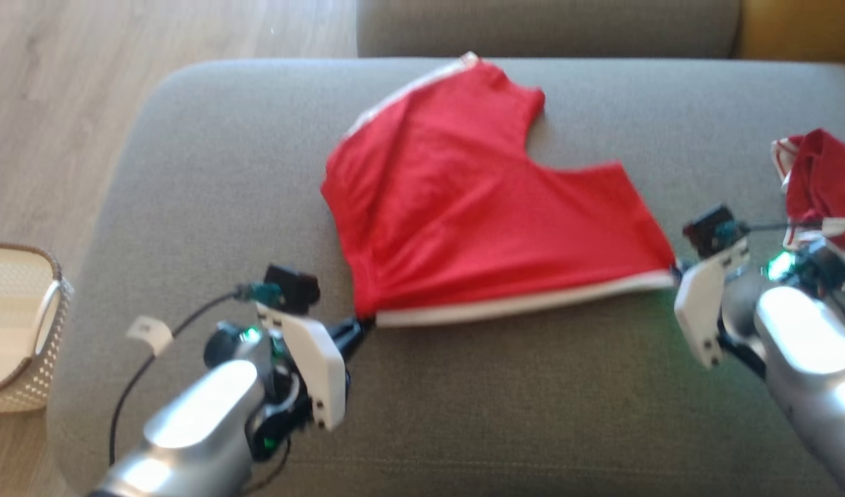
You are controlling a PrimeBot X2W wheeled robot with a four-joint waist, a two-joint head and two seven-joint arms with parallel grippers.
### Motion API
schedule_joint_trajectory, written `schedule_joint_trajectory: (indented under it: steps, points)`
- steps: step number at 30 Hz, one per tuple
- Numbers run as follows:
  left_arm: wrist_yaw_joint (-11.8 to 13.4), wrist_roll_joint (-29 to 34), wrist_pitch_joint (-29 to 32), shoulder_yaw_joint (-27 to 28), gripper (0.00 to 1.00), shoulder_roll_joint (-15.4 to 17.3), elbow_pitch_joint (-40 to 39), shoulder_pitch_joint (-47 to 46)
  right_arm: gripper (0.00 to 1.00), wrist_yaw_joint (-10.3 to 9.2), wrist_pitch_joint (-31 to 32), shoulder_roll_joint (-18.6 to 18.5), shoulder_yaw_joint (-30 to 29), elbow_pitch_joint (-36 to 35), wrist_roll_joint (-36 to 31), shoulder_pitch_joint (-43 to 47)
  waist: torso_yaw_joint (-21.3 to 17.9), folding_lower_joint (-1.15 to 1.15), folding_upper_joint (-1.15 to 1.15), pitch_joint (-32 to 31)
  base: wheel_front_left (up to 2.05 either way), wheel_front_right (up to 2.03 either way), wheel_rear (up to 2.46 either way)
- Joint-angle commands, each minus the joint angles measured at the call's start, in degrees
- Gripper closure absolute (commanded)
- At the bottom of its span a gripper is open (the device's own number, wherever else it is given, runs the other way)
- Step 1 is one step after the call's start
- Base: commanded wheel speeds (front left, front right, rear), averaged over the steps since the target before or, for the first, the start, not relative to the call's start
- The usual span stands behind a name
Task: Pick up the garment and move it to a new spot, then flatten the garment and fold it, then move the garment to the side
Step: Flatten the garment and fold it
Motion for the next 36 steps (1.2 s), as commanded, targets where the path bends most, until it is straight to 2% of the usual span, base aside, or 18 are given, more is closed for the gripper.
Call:
schedule_joint_trajectory:
  steps: [1, 5, 10, 12, 18, 23, 26, 29, 36]
  points:
    - [0.08, -0.99, 0.34, 1.45, 1.0, 2.56, -1.76, -1.02, 1.0, -0.04, 2.01, -2.64, 2.61, -2.67, 2.71, 1.31, 0.37, 0.0, 0.0, -1.39, 0.0, 0.0, 0.0]
    - [0.08, -3.11, 2.26, -0.68, 1.0, 3.7, -5.25, 1.37, 1.0, -0.04, 9.96, -8.89, 9.91, -10.93, 11.8, 4.33, 0.92, 0.0, 0.0, -3.27, 0.0, 0.0, 0.0]
    - [0.08, -6.8, 4.88, -2.35, 1.0, 5.31, -10.26, 4.8, 1.0, -0.04, 19.91, -18.63, 15.26, -21.47, 22.86, 7.34, 1.65, 0.0, 0.0, -5.46, 0.0, 0.0, 0.0]
    - [0.08, -9.18, 6.4, -2.86, 1.0, 6.21, -13.21, 6.38, 1.0, -0.04, 23.81, -21.98, 16.33, -24.99, 26.58, 8.46, 1.84, 0.0, 0.0, -6.24, 0.0, 0.0, 0.0]
    - [0.08, -11.11, 9.69, -5.18, 1.0, 10.25, -20.64, 9.42, 1.0, -0.04, 35.44, -30.36, 17.35, -34.74, 36.95, 12.59, 2.73, 0.0, 0.0, -7.86, 0.0, 0.0, 0.0]
    - [0.32, -13.06, 11.39, -6.01, 1.0, 11.74, -25.64, 12.12, 1.0, -0.04, 43.01, -37.03, 17.3, -41.96, 42.58, 15.94, 3.5, 0.0, 0.0, -8.49, 0.0, 0.0, 0.0]
    - [1.57, -12.84, 10.14, -5.4, 1.0, 12.35, -28.49, 12.83, 1.0, -0.04, 46.35, -39.52, 14.57, -45.15, 45.73, 16.62, 4.02, 0.0, 0.0, -8.34, 0.0, 0.0, 0.0]
    - [2.28, -12.63, 9.29, -4.65, 1.0, 12.33, -29.53, 12.4, 1.0, -0.04, 46.22, -39.69, 11.64, -46.61, 45.9, 15.77, 4.96, 0.0, 0.0, -7.6, 0.0, 0.0, 0.0]
    - [2.37, -16.74, 8.3, -0.44, 1.0, 10.78, -31.87, 9.99, 1.0, -0.04, 44.88, -36.28, 2.26, -46.22, 49.05, 11.64, 8.47, 0.0, 0.0, -3.57, 0.0, 0.0, 0.0]
